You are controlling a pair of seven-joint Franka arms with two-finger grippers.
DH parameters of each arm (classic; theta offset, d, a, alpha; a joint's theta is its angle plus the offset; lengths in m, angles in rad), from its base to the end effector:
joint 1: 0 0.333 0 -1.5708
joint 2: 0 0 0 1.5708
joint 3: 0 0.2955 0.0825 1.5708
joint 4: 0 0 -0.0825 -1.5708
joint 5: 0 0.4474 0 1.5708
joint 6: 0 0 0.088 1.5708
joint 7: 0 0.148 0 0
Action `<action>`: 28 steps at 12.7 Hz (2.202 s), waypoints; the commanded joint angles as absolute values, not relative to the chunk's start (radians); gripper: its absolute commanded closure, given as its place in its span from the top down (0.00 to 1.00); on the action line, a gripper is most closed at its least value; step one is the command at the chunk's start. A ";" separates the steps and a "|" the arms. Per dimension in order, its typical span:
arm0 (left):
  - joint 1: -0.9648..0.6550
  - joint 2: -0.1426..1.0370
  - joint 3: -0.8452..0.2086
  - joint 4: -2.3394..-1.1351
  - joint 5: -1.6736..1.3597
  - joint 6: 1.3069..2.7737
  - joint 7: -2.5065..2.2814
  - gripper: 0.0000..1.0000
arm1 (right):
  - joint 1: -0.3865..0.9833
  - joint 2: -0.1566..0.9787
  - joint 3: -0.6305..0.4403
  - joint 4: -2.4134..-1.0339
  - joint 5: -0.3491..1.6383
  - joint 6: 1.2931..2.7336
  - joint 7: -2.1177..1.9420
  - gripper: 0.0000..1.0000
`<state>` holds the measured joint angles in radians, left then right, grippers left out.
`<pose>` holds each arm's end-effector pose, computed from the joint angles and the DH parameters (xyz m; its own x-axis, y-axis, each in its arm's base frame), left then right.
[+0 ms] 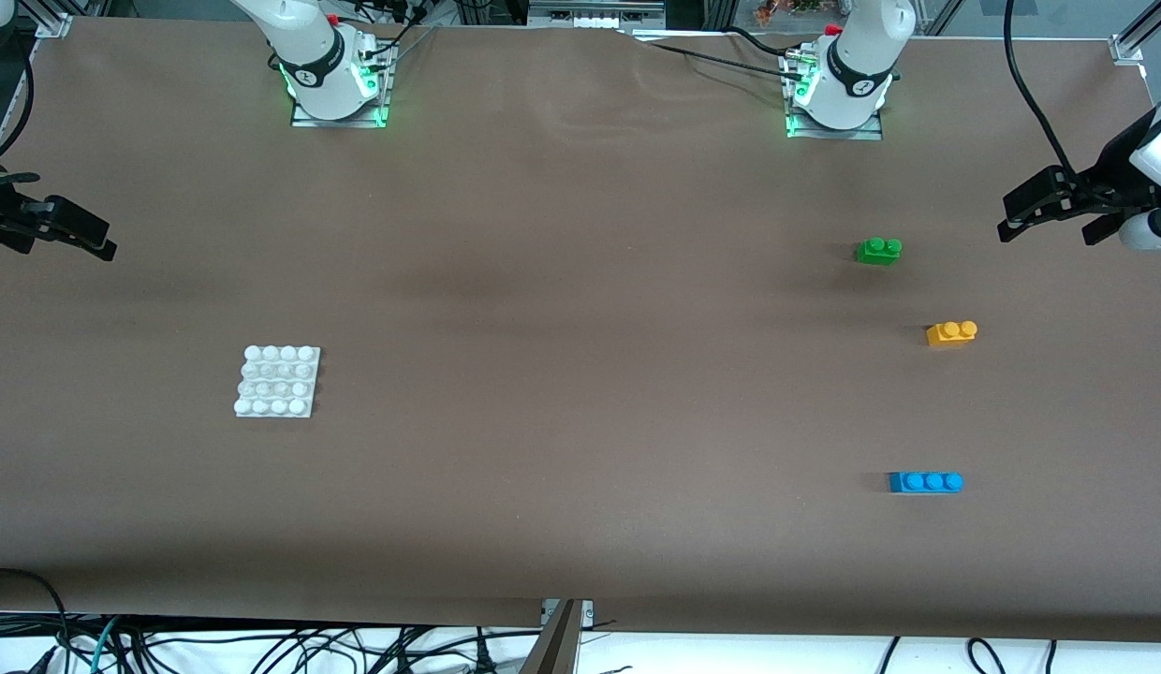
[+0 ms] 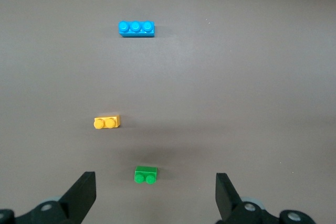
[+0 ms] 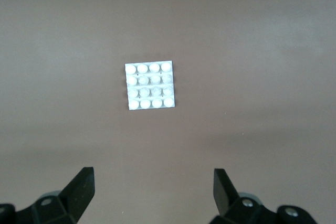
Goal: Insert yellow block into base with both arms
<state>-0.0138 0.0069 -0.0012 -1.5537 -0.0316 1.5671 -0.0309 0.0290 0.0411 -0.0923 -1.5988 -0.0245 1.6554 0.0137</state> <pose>0.6199 -0.0140 0.5676 0.9999 0.0158 0.0055 0.0156 -0.9994 0.0318 0.6354 -0.0429 0.5298 0.9971 -0.0747 0.0160 -0.0751 -0.9968 0.0280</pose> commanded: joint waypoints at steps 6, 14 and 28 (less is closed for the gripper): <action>-0.023 0.017 0.002 -1.525 -0.021 1.554 -0.035 1.00 | 0.031 0.035 -0.091 -1.603 -0.012 1.651 0.014 1.00; -0.025 0.017 0.000 -1.525 -0.020 1.552 -0.037 1.00 | 0.032 0.130 -0.091 -1.606 -0.018 1.661 -0.005 1.00; -0.026 0.017 0.003 -1.525 -0.020 1.552 -0.035 1.00 | -0.054 0.546 -0.095 -1.721 0.200 2.137 -0.058 1.00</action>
